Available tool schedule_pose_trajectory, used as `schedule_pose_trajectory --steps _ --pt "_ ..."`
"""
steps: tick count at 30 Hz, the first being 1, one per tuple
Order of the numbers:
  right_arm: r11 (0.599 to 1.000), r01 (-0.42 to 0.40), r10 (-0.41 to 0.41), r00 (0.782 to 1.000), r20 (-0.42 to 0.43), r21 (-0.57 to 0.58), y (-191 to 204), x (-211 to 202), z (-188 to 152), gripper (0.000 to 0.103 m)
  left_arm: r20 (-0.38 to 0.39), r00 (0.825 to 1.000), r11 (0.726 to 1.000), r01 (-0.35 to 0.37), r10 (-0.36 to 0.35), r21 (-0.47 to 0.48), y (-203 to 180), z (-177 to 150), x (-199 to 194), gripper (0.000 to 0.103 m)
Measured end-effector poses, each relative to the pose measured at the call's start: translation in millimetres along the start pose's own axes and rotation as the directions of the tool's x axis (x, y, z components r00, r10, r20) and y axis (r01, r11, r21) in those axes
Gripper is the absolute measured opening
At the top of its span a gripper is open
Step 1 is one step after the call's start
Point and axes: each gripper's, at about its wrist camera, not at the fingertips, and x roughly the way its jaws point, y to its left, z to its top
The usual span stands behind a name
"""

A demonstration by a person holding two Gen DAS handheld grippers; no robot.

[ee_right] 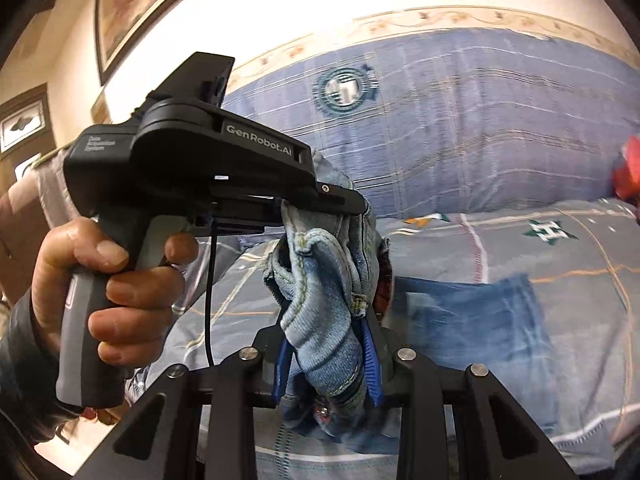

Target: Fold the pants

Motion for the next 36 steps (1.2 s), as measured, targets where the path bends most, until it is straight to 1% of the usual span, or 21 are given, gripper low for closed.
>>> schedule_pose_trajectory --steps 4,7,12,14,17,20,21,22,23,24,27,28,30,31,33,34,35,36 --pt "0.998 0.026 -0.026 1.0 0.003 0.064 -26.6 -9.2 -5.3 0.032 -0.048 0.999 0.999 -0.002 0.004 0.04 -26.7 -1.1 30.4 0.011" --pt "0.991 0.047 -0.046 0.999 -0.008 0.124 -48.3 -12.1 -12.8 0.032 -0.076 0.996 0.996 -0.029 0.036 0.081 -43.8 -2.0 54.5 0.012" --pt "0.962 0.102 -0.089 0.994 -0.061 0.253 -85.7 -7.4 -26.9 0.032 -0.145 0.987 0.991 -0.05 0.068 0.122 -68.7 -7.0 101.7 0.014" --pt "0.951 0.123 -0.104 0.991 -0.081 0.283 -96.2 -5.3 -32.5 0.032 -0.172 0.983 0.99 -0.047 0.07 0.134 -76.5 -9.2 117.7 0.015" --pt "0.937 0.147 -0.122 0.988 -0.098 0.315 -109.4 -4.3 -39.0 0.032 -0.199 0.975 0.985 -0.063 0.095 0.162 -88.3 -15.2 137.3 0.016" --pt "0.919 0.159 -0.125 0.985 -0.116 0.361 -125.2 -1.9 -46.4 0.032 -0.231 0.969 0.985 -0.05 0.088 0.166 -93.1 -17.9 152.8 0.019" --pt "0.91 0.175 -0.135 0.982 -0.13 0.377 -130.8 -0.1 -48.8 0.034 -0.244 0.966 0.986 -0.043 0.083 0.162 -92.8 -18.5 156.7 0.019" --pt "0.9 0.204 -0.159 0.976 -0.146 0.385 -135.0 0.8 -51.2 0.048 -0.259 0.964 0.988 -0.028 0.067 0.155 -92.0 -18.8 158.8 0.019" --pt "0.884 0.27 -0.217 0.96 -0.178 0.381 -140.3 2.4 -53.1 0.061 -0.271 0.961 0.989 -0.013 0.052 0.144 -91.2 -18.8 159.3 0.022" --pt "0.866 0.314 -0.256 0.947 -0.196 0.389 -147.4 2.4 -55.6 0.064 -0.274 0.961 0.991 -0.002 0.039 0.137 -90.6 -18.3 156.8 0.022" --pt "0.847 0.301 -0.238 0.952 -0.194 0.439 -161.8 -1.4 -58.3 0.065 -0.241 0.971 0.987 0.04 -0.002 0.154 -85.9 -15.7 134.0 0.023" --pt "0.847 0.319 -0.26 0.946 -0.193 0.425 -162.1 -3.5 -56.5 0.065 -0.224 0.974 0.987 0.045 -0.01 0.155 -81.3 -15.0 123.9 0.024" --pt "0.843 0.356 -0.301 0.934 -0.194 0.404 -161.4 -8.1 -54.2 0.066 -0.178 0.984 0.99 0.04 -0.015 0.138 -61.6 -15.1 96.8 0.033" --pt "0.837 0.361 -0.313 0.932 -0.181 0.411 -161.8 -14.1 -51.9 0.066 -0.161 0.987 0.991 0.031 -0.01 0.131 -53.2 -15.5 88.2 0.033" --pt "0.843 0.344 -0.318 0.939 -0.133 0.413 -160.5 -24.1 -45.1 0.066 -0.115 0.993 0.993 -0.011 0.025 0.117 -29.2 -22.2 66.0 0.033" --pt "0.852 0.334 -0.318 0.942 -0.107 0.404 -157.3 -27.7 -40.4 0.066 -0.094 0.995 0.994 -0.034 0.044 0.105 -15.9 -28.2 55.9 0.033" --pt "0.868 0.312 -0.309 0.948 -0.074 0.386 -154.7 -31.0 -33.1 0.066 -0.083 0.995 0.994 -0.048 0.056 0.093 -6.8 -34.0 50.4 0.033" --pt "0.883 0.293 -0.292 0.954 -0.059 0.366 -151.8 -31.4 -27.5 0.066 -0.079 0.994 0.995 -0.063 0.069 0.08 2.0 -40.7 46.6 0.033"
